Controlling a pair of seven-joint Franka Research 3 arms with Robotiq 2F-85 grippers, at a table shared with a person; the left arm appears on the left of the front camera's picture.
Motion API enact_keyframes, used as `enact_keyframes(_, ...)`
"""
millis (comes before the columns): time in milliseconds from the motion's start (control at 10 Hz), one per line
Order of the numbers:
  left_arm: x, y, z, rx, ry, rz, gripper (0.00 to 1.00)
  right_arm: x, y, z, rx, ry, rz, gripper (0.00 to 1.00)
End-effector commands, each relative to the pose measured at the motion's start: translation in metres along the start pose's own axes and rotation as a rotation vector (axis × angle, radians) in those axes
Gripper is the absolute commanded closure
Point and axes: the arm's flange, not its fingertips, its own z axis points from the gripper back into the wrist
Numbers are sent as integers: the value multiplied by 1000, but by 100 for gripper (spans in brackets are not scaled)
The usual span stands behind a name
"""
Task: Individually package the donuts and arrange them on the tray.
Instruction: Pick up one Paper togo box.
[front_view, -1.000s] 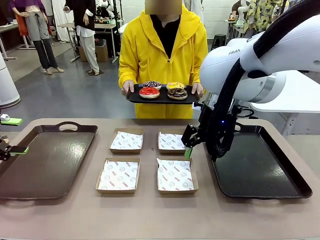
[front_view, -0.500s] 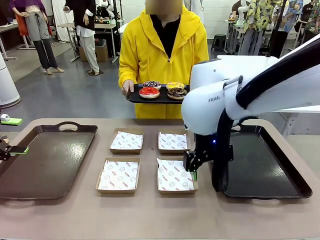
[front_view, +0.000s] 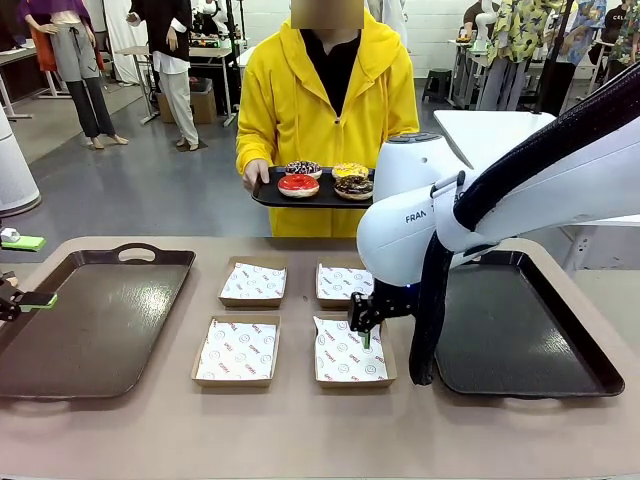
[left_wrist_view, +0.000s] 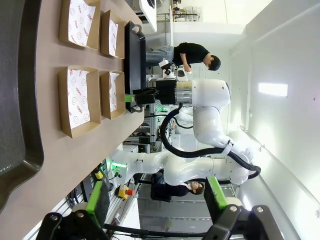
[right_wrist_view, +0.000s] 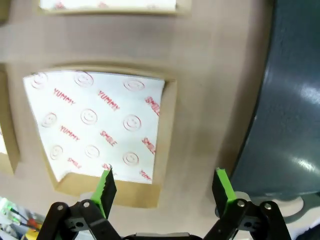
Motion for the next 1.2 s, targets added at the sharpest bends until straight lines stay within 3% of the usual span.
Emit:
enact_keyframes(0, 0, -2, 1, -10, 2, -5, 0, -1, 2, -11, -5, -63, -20, 0)
enact_keyframes(600, 0, -2, 1, -10, 2, -5, 0, 8, -8, -28, 47, -83, 11, 0)
enact_keyframes(700, 0, -2, 1, -10, 2, -5, 0, 8, -10, -28, 37, -110, 35, 25)
enact_keyframes(800, 0, -2, 1, -10, 2, -5, 0, 9, -12, -29, 43, -107, 32, 59)
enact_keyframes(900, 0, -2, 1, -10, 2, -5, 0, 10, -13, -30, 47, -104, 25, 84)
enact_keyframes(1000, 0, -2, 1, -10, 2, -5, 0, 11, -14, -32, 51, -97, 24, 100)
enact_keyframes(1100, 0, -2, 1, -10, 2, -5, 0, 10, -14, -31, 54, -96, 25, 100)
